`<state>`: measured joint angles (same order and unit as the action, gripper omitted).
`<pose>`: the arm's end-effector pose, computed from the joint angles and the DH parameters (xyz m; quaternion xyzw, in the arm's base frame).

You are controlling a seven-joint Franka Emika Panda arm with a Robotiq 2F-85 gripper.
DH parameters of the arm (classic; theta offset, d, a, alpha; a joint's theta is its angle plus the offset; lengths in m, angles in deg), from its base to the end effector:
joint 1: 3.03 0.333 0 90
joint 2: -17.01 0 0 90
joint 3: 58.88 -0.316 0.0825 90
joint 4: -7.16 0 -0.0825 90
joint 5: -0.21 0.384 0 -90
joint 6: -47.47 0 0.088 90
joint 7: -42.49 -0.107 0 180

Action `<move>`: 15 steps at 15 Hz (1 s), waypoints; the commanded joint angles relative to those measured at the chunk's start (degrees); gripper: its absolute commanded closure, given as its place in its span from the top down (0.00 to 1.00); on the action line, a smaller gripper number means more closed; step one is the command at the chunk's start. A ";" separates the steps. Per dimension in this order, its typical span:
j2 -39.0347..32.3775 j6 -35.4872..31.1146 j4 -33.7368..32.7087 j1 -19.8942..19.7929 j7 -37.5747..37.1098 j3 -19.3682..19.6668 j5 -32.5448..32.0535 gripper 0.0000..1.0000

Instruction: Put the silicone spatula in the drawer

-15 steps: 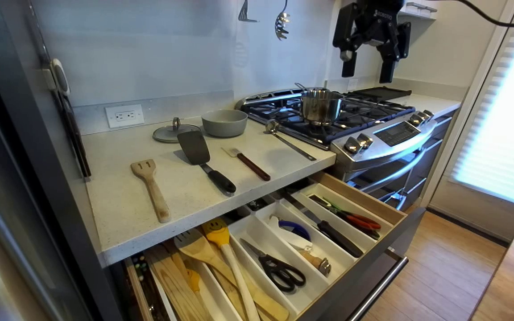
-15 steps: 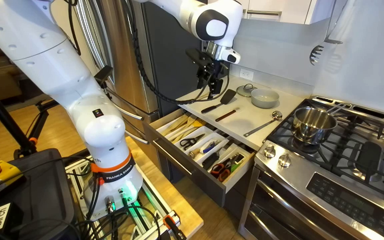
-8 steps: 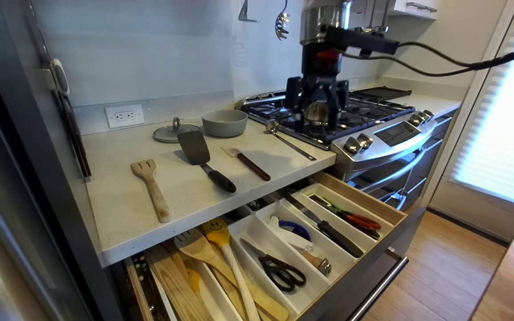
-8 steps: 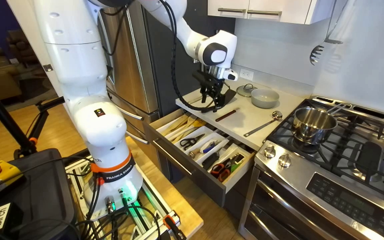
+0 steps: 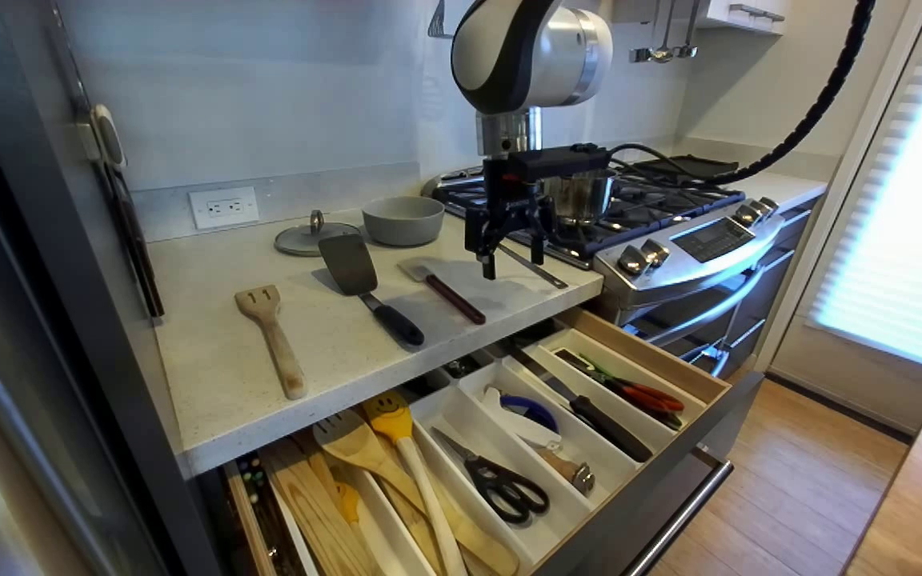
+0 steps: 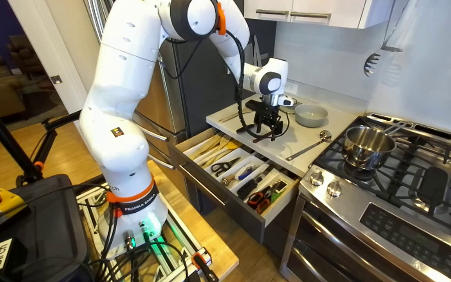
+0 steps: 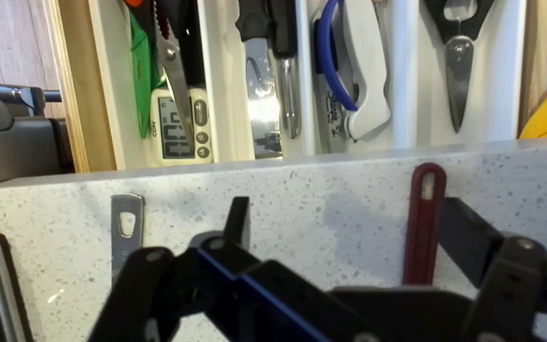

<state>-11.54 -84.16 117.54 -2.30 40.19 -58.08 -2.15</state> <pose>0.6117 -0.0014 0.2186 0.9978 -0.0054 -0.0633 0.0191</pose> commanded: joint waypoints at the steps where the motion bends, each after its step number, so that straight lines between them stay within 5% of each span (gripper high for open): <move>1: -0.67 0.12 -0.94 0.04 0.03 0.02 0.03 1.00; 9: -0.91 0.17 -1.51 0.05 0.04 0.02 0.03 1.00; 15: -2.90 -8.27 -2.42 0.36 -0.48 -0.58 0.79 1.00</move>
<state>-12.61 -88.48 116.02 -2.24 40.16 -58.46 -1.78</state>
